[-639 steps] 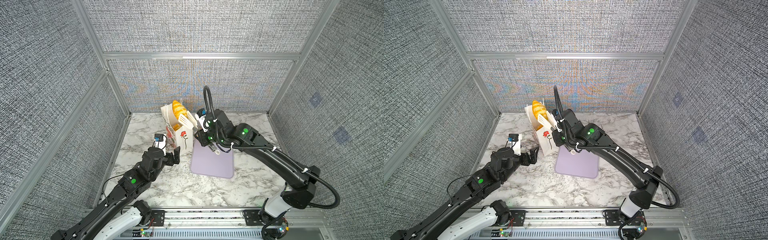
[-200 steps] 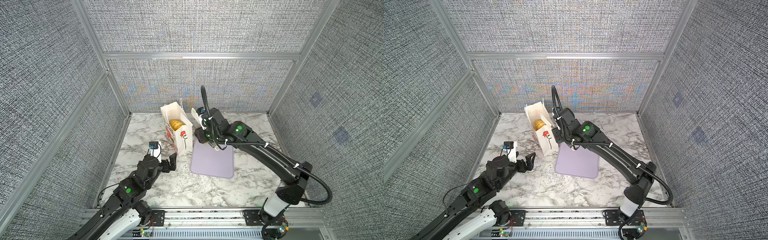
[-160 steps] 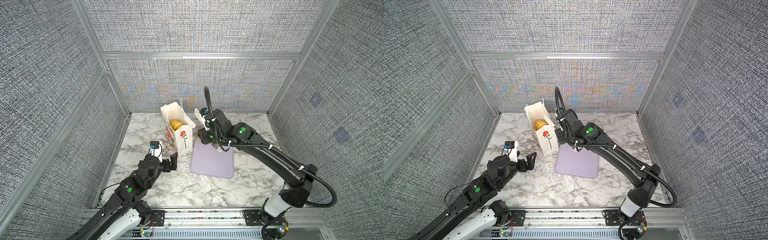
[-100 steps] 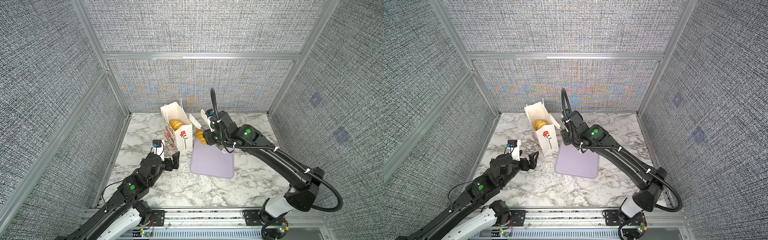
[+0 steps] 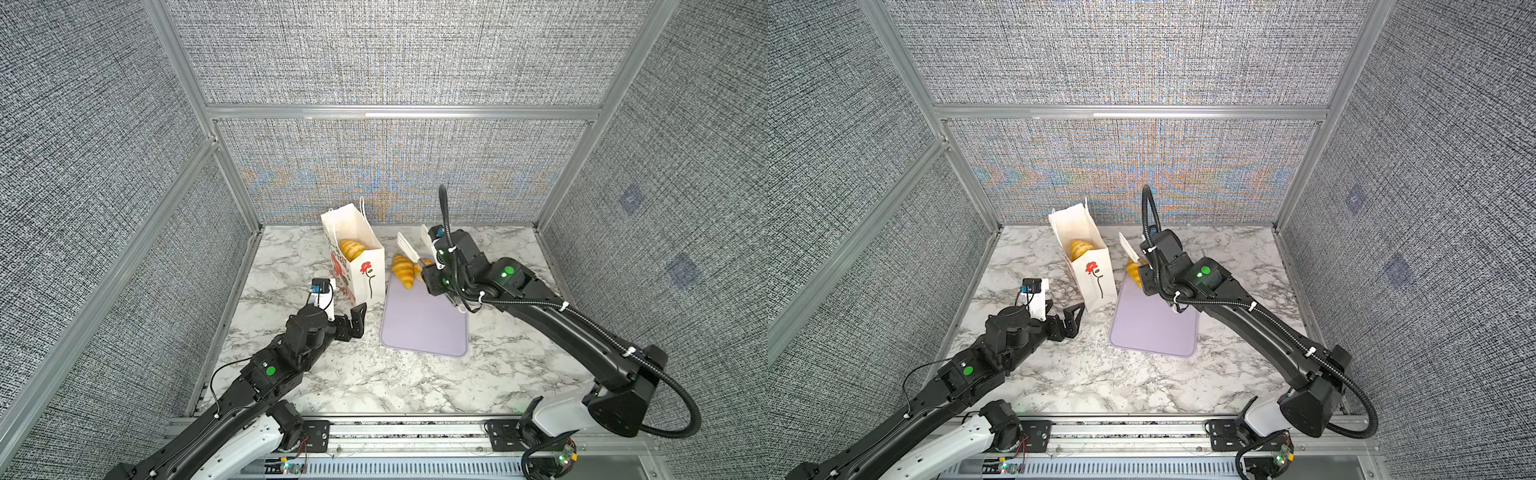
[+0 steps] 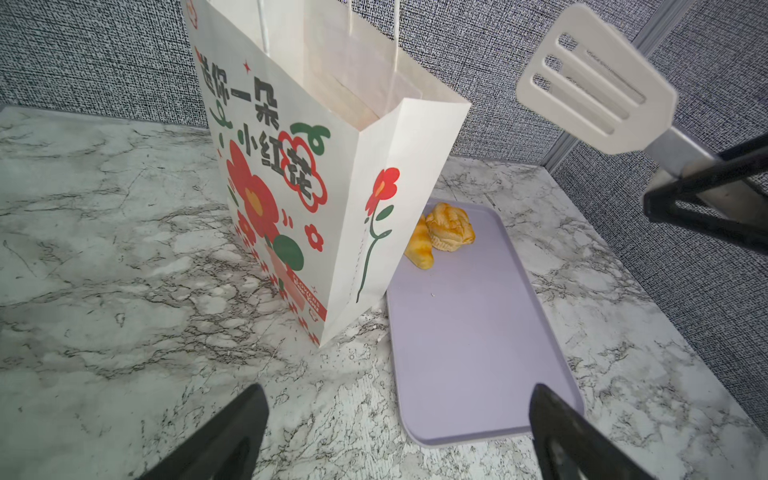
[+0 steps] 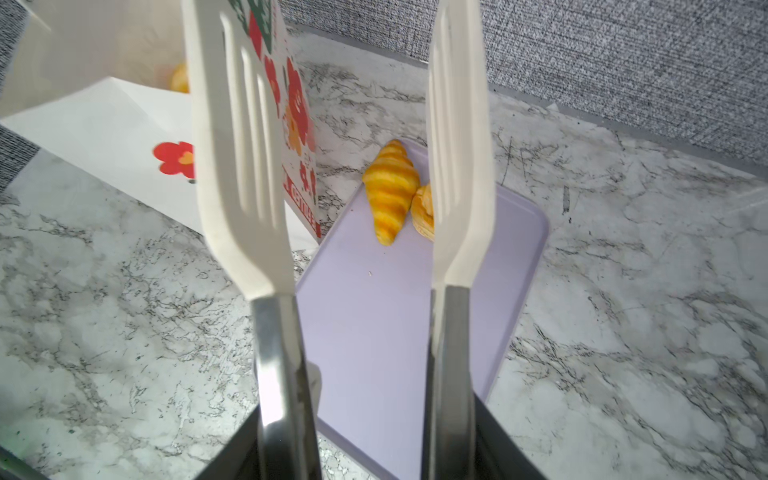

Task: Place the fake bread into the paper bag
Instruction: 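Move the empty tongs with the right gripper back over the tray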

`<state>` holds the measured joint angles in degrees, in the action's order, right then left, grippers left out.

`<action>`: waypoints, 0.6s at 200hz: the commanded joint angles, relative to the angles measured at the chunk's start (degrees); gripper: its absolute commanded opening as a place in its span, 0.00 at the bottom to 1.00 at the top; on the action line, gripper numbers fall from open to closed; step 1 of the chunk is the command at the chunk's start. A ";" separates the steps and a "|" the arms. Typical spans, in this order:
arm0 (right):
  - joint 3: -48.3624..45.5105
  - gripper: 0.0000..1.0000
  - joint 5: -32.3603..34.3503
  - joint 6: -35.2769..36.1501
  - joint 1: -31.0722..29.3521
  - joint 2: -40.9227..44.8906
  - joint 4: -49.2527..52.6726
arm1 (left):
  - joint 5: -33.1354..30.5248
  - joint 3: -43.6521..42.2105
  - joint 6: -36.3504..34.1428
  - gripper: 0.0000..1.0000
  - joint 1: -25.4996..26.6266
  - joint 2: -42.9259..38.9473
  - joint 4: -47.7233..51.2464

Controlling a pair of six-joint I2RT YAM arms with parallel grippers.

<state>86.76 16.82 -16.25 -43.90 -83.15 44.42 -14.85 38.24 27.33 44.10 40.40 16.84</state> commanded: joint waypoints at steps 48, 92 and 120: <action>-7.77 0.55 2.24 -3.05 3.27 0.74 -0.75 | 0.96 -2.07 2.10 0.99 1.16 0.89 -3.16; -10.13 0.55 3.45 -3.51 4.51 -1.35 -0.17 | 1.97 -3.45 3.20 0.99 2.03 2.41 -5.44; -11.30 0.56 2.54 -3.88 5.44 -3.24 -0.22 | 2.60 -4.25 3.78 0.99 2.67 4.01 -7.03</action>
<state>76.03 19.03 -18.81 -38.96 -85.34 44.53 -13.32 34.39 30.22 46.44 43.44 13.15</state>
